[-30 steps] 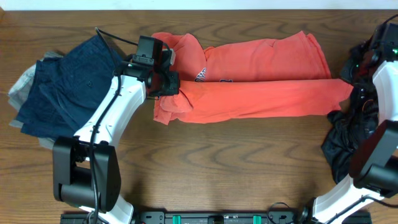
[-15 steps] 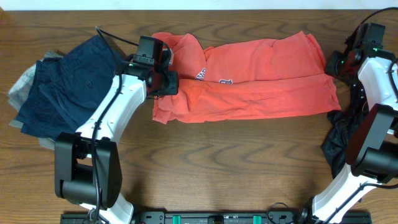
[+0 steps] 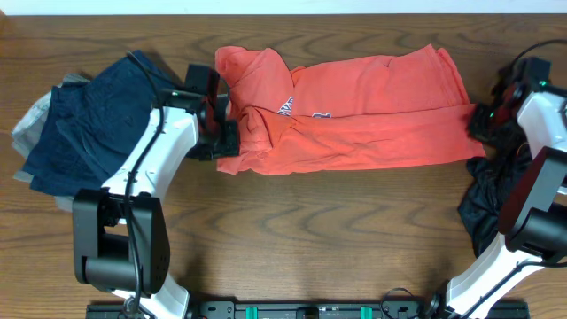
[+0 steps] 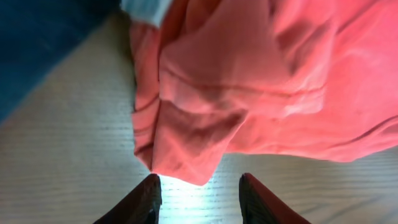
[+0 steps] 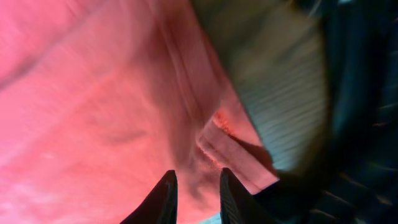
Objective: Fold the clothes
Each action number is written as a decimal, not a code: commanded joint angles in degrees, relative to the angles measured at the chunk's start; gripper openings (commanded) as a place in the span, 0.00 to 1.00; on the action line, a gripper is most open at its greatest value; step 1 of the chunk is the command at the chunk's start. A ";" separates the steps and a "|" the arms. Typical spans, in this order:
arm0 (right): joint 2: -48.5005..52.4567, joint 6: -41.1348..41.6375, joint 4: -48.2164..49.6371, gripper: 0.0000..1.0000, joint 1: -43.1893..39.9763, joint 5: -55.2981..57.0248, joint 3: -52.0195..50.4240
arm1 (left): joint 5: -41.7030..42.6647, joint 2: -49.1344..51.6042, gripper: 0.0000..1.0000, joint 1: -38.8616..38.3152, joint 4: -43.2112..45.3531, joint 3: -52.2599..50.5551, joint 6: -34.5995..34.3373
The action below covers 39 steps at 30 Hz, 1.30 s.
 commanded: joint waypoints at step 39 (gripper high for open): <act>-0.35 9.99 -8.90 0.01 -4.66 18.80 -9.11 | -19.32 -4.46 0.10 0.22 -5.46 -16.00 -3.63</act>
